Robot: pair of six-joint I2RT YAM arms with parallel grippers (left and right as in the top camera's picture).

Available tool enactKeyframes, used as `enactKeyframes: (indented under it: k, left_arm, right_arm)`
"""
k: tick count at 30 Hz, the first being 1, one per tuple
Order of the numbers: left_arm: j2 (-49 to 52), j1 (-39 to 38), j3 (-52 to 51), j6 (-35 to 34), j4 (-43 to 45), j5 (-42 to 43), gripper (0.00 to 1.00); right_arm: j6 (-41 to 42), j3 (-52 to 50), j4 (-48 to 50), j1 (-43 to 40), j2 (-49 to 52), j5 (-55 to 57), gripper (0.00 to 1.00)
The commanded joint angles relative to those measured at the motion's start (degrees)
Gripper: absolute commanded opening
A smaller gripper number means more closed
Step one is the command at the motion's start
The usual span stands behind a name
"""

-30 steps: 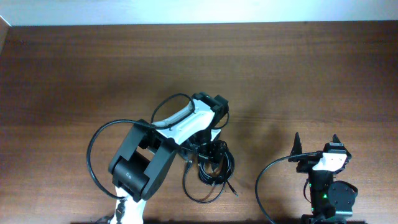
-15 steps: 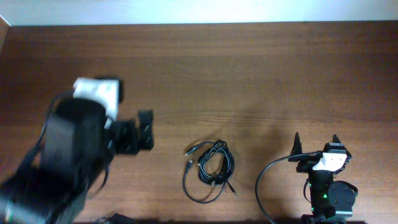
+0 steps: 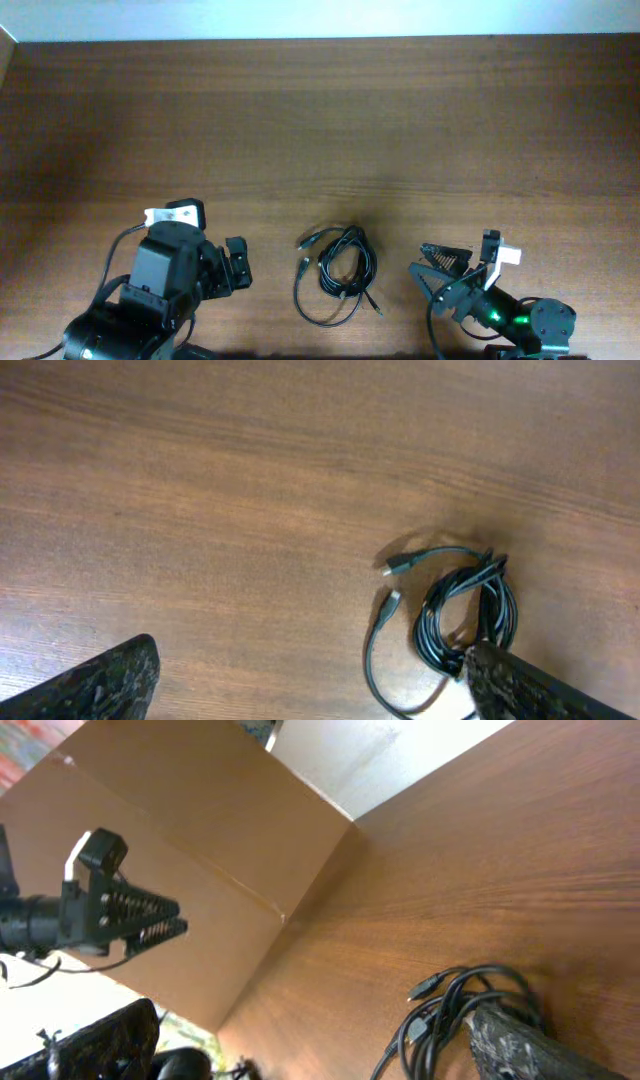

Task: Untangle cables
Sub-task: 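Reach the right gripper to the bundle and grasp a coil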

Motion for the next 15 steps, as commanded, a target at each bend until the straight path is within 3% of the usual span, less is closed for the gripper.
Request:
enactKeyframes:
  k: [1,3,5,6,8,10,13,15]
  left_arm:
    - [0.09,0.31,-0.33,-0.74,-0.13,2.56,0.99]
    - [0.09,0.31,-0.33,-0.74,-0.04,2.54,0.99]
    - [0.09,0.31,-0.33,-0.74,-0.04,2.54,0.99]
    - [0.09,0.31,-0.33,-0.74,-0.04,2.54,0.99]
    - [0.13,0.31,-0.39,-0.76,1.18,2.54,0.99]
    - [0.15,0.31,-0.39,-0.76,2.78,2.56,0.99]
    - [2.10,0.31,-0.39,-0.76,3.63,2.56,0.99]
    - [4.28,0.31,-0.39,-0.76,3.63,2.58,0.99]
  right_arm:
    - [-4.85,7.21,-4.76,-0.22,3.52,6.10,0.97]
    - [-12.87,15.04,-17.25,-0.22,10.25,10.01,0.93]
    - [-26.56,30.45,-39.01,-0.15,23.82,19.23,0.87]
    - [-30.99,37.75,-50.10,-0.15,31.04,21.88,0.74]
    - [-33.53,39.82,-60.43,-0.07,39.30,21.79,0.73]
    - [-34.64,38.45,-63.12,2.80,45.03,21.79,0.72]
    - [-32.26,38.03,-58.16,13.16,51.78,22.47,0.74]
    - [-18.73,38.01,-51.54,23.93,59.47,34.38,0.74]
